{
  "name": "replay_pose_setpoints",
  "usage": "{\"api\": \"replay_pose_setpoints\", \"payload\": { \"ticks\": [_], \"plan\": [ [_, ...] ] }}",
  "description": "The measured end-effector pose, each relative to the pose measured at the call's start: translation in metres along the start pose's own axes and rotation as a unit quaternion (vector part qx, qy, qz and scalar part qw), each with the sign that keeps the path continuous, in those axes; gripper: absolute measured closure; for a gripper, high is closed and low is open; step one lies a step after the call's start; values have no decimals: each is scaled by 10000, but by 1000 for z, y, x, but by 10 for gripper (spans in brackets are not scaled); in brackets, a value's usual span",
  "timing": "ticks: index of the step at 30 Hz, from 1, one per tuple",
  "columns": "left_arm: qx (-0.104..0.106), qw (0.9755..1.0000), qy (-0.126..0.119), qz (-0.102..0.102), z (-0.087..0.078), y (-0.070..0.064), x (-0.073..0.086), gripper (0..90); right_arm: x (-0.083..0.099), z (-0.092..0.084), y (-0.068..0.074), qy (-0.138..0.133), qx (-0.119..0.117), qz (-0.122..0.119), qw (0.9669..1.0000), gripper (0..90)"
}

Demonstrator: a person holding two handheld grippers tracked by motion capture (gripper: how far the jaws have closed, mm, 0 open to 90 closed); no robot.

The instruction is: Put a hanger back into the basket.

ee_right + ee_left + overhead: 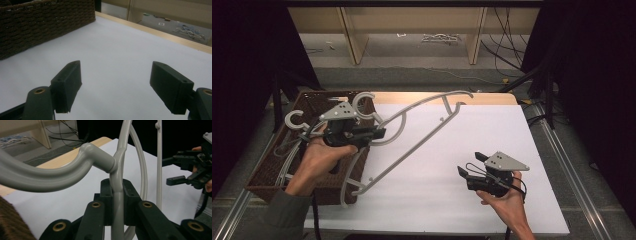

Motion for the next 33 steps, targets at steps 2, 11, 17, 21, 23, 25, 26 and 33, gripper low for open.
{"api": "replay_pose_setpoints", "payload": {
  "ticks": [2,11,17,21,23,25,26,33],
  "plan": [
    [-152,9999,12,10,-4,11,-4,814,0,0,-1,-36,30,-57,10000,262],
    [-848,9963,49,-116,-17,69,-7,814,3,-1,-2,64,71,-54,9999,253],
    [-1175,9928,44,-245,-27,102,-4,814,2,1,-1,1,55,-8,10000,224],
    [-1273,9911,42,-390,-29,117,3,814,2,2,-2,-8,76,-24,10000,217],
    [-1316,9902,54,-455,-29,125,6,814,3,2,-2,18,69,-23,10000,216],
    [-1391,9889,41,-514,-30,133,10,814,3,2,0,51,38,17,10000,216],
    [-1420,9885,32,-518,-30,136,11,814,3,3,0,32,47,9,10000,216],
    [-1743,9825,-4,-657,-31,171,20,814,4,3,-1,34,68,-38,10000,216]
  ]
}}
Point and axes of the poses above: each handheld gripper's, and its own axes: z roughly forward along the jaws, x roughly out of its underside, y roughly to its left, the point moved 9 cm from there along z, roughly forward along the jaws, and after that the axes turned 10 degrees about -x, right-handed, at the moved point
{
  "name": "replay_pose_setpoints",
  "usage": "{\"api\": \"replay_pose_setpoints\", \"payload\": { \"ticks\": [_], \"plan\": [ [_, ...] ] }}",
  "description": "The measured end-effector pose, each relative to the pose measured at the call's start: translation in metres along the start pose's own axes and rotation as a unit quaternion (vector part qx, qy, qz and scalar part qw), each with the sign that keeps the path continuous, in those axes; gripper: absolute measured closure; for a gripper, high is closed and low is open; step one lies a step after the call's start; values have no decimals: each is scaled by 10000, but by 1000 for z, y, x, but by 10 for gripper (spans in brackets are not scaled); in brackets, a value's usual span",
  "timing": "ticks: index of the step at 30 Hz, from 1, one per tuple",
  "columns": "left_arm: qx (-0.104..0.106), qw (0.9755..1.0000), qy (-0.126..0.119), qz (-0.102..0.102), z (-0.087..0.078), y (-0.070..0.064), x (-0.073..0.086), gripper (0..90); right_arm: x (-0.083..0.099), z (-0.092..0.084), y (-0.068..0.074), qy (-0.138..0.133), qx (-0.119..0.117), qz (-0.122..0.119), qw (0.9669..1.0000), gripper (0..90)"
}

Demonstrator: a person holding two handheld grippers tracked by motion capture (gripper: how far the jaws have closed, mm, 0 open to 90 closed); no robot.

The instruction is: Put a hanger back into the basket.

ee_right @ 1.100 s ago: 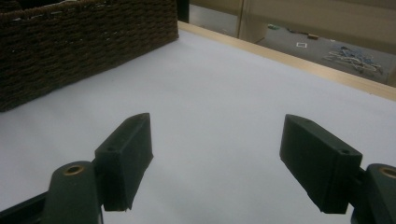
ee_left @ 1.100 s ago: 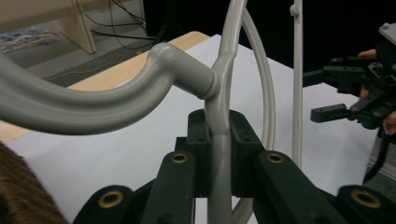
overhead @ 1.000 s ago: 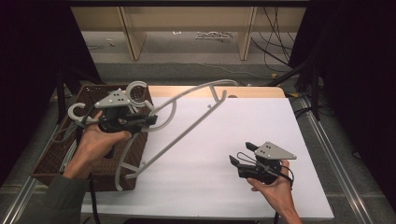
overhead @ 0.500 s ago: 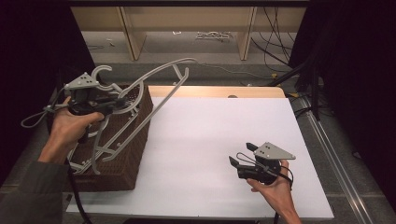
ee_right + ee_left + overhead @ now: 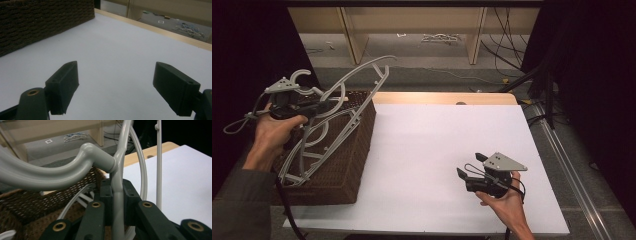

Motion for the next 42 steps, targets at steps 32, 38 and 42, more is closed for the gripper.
{"api": "replay_pose_setpoints", "payload": {
  "ticks": [32,38,42],
  "plan": [
    [-593,9959,679,91,16,70,88,813,3,2,0,66,-20,2,10000,215],
    [-637,9918,1065,305,17,83,108,813,3,2,0,56,-18,8,10000,216],
    [-654,9912,1118,280,21,86,116,813,3,3,-1,71,-16,-5,10000,216]
  ]
}}
Point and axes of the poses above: each handheld gripper's, and its own axes: z roughly forward along the jaws, x roughly out of its underside, y roughly to its left, the point moved 9 cm from there along z, roughly forward along the jaws, and after that the axes turned 10 degrees about -x, right-handed, at the moved point
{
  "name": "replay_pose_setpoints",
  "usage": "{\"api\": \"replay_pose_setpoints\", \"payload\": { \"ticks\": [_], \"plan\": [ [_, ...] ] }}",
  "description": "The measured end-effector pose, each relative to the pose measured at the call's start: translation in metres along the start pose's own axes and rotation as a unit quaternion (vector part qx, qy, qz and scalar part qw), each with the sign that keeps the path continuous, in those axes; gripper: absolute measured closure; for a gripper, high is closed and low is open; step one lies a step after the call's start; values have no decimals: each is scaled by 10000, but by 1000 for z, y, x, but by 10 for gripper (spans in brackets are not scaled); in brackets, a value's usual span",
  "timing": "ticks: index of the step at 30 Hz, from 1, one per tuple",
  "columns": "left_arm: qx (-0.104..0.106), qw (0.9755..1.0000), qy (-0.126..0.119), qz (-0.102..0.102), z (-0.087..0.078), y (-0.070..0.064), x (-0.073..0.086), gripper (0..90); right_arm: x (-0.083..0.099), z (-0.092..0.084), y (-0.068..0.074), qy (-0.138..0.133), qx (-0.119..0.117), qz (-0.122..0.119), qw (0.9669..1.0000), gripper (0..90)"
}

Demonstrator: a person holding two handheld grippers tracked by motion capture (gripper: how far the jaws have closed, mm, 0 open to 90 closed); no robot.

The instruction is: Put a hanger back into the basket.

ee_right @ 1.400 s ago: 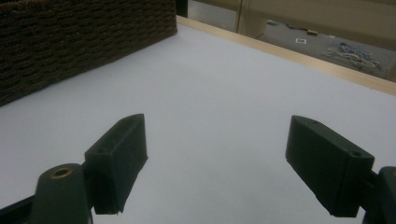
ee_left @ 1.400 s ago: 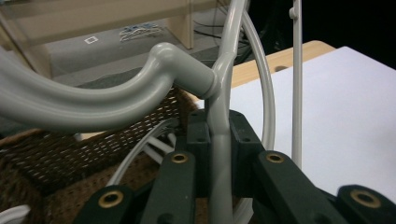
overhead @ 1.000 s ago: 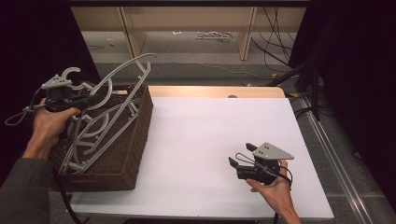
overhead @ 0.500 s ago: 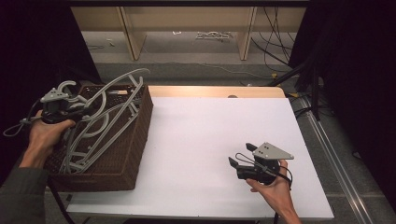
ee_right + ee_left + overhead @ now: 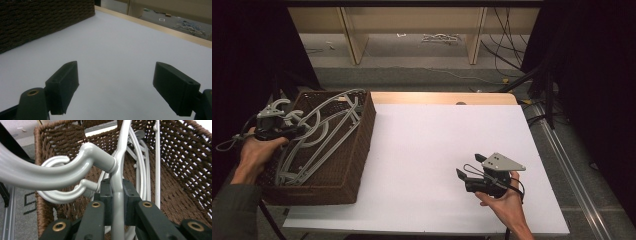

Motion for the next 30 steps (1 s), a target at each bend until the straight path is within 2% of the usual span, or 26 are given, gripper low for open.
{"api": "replay_pose_setpoints", "payload": {
  "ticks": [2,4,8,9,14,16,19,25,26,28,30],
  "plan": [
    [-19,10000,7,28,3,0,1,813,1,0,0,35,-15,8,10000,216],
    [-41,9998,134,123,4,-1,3,813,1,0,0,38,8,6,10000,215],
    [-76,9995,179,248,11,-7,3,812,2,0,0,51,-18,20,10000,216],
    [-94,9991,253,312,12,-7,4,812,1,0,-1,29,2,15,10000,216],
    [-92,9984,373,408,22,-16,11,810,2,0,-1,39,-3,20,10000,216],
    [-117,9988,324,334,27,-17,13,811,2,0,-1,37,-3,16,10000,216],
    [-139,9986,446,254,30,-15,19,813,3,0,-1,78,-16,29,10000,216],
    [-172,9987,431,205,33,-14,21,797,3,0,-2,83,-1,33,10000,215],
    [-193,9987,431,212,33,-14,21,778,3,0,-2,89,-5,35,10000,215],
    [-182,9988,446,86,31,-15,20,718,4,1,0,115,-35,86,9999,216],
    [-516,9979,386,12,25,-10,15,593,4,0,-1,95,-12,43,9999,216]
  ]
}}
Point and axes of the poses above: each handheld gripper's, and its own axes: z roughly forward along the jaws, x roughly out of its underside, y roughly to its left, the point moved 9 cm from there along z, roughly forward along the jaws, and after that the axes turned 10 degrees about -x, right-handed, at the moved point
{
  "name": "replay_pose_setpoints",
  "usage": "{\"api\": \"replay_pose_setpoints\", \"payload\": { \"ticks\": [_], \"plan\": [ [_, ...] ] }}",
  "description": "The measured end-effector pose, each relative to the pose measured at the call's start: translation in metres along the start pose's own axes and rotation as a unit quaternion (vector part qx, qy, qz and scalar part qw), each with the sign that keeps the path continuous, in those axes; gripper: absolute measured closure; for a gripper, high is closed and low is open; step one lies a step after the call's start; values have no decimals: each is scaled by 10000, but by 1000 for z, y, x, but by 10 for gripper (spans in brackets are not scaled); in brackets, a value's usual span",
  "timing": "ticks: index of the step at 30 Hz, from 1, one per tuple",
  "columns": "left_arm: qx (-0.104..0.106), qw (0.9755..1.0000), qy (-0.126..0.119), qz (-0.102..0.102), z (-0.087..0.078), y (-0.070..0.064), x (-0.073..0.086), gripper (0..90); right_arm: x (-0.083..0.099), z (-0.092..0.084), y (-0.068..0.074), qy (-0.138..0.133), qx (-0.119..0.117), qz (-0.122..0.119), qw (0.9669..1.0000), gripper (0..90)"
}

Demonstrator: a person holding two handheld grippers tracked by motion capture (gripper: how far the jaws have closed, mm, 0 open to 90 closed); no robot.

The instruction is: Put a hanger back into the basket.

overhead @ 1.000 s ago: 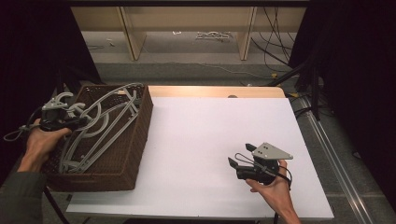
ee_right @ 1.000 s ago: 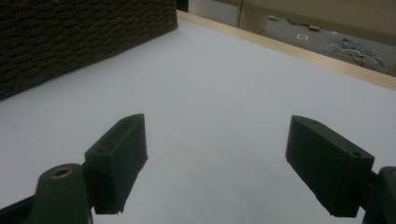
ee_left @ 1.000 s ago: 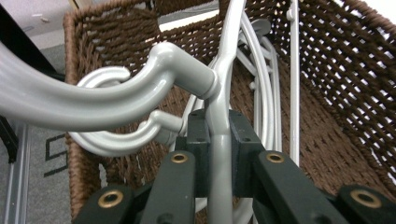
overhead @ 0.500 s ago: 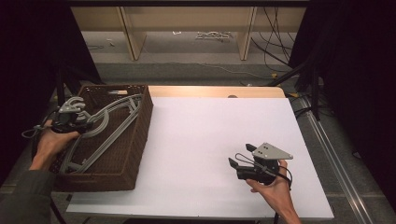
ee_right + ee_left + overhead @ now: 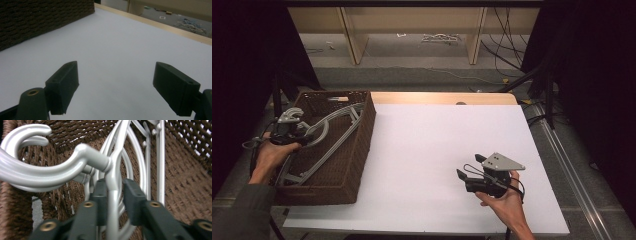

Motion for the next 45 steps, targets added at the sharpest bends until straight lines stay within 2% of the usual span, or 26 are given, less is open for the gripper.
{"api": "replay_pose_setpoints", "payload": {
  "ticks": [1,4,6,9,11,12,13,15,18,19,21,23,24,25,26,28,31,33,34,36,38,39,40,42,44,45],
  "plan": [
    [-26,10000,9,30,-3,2,0,593,0,0,0,20,12,-4,10000,216],
    [-42,9996,-130,-266,-12,5,-5,551,-1,0,-1,-23,7,-7,10000,215],
    [-9,9992,-197,-361,-18,5,-7,541,0,-1,-1,35,17,-5,10000,216],
    [88,9987,-337,-375,-26,-2,-10,507,-1,0,-1,-21,11,-7,10000,215],
    [155,9974,-499,-490,-33,-7,-14,462,0,0,0,-12,4,6,10000,215],
    [172,9954,-652,-682,-37,-11,-19,442,-1,0,0,-15,4,1,10000,215],
    [201,9944,-730,-733,-40,-12,-21,424,0,1,1,5,-24,43,10000,215],
    [311,9909,-949,-906,-51,-18,-27,394,-1,1,-1,-41,-2,-2,10000,215],
    [419,9866,-1230,-988,-67,-29,-33,354,-3,2,-1,-143,-11,-6,9999,215],
    [487,9849,-1327,-1003,-73,-35,-34,341,-3,1,0,-100,8,-5,10000,215],
    [707,9802,-1515,-1063,-85,-48,-37,319,-3,1,2,-89,-33,19,10000,214],
    [781,9771,-1698,-1021,-97,-61,-39,300,-4,4,3,-145,-72,-32,9999,214],
    [846,9752,-1772,-1018,-102,-67,-40,286,-3,4,5,-67,-129,36,9999,213],
    [925,9735,-1827,-1020,-107,-74,-41,278,-4,5,5,-128,-116,-33,9998,213],
    [972,9715,-1896,-1040,-112,-79,-42,267,-3,6,7,-75,-165,30,9998,211],
    [1082,9677,-2038,-1013,-122,-93,-43,239,-5,6,7,-112,-147,-17,9998,211],
    [1121,9684,-2060,-846,-130,-108,-40,234,-5,8,8,-127,-174,-46,9998,210],
    [1192,9682,-2063,-757,-137,-123,-37,232,-6,9,10,-157,-212,-68,9996,210],
    [1297,9666,-2081,-748,-141,-131,-36,230,-5,9,10,-108,-216,-83,9997,210],
    [1543,9619,-2090,-852,-148,-148,-32,234,-5,8,11,-104,-201,-103,9997,210],
    [1667,9612,-2056,-778,-151,-164,-27,238,-5,9,11,-143,-209,-100,9996,209],
    [1695,9622,-2034,-644,-151,-171,-25,239,-5,7,11,-94,-167,-95,9998,206],
    [1703,9621,-2041,-605,-151,-176,-23,238,-5,7,12,-107,-152,-70,9998,204],
    [1788,9594,-2088,-636,-152,-188,-20,238,-5,7,13,-130,-168,-102,9997,205],
    [1786,9590,-2130,-562,-151,-197,-17,237,-4,6,14,-98,-156,-102,9998,204],
    [1795,9580,-2168,-547,-151,-201,-16,237,-3,5,14,-93,-134,-97,9998,204]
  ]
}}
Point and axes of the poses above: each handheld gripper's, and its own axes: z roughly forward along the jaws, x roughly out of its underside, y roughly to its left, the point moved 9 cm from there along z, roughly forward along the jaws, and after that the axes turned 10 degrees about -x, right-handed, at the moved point
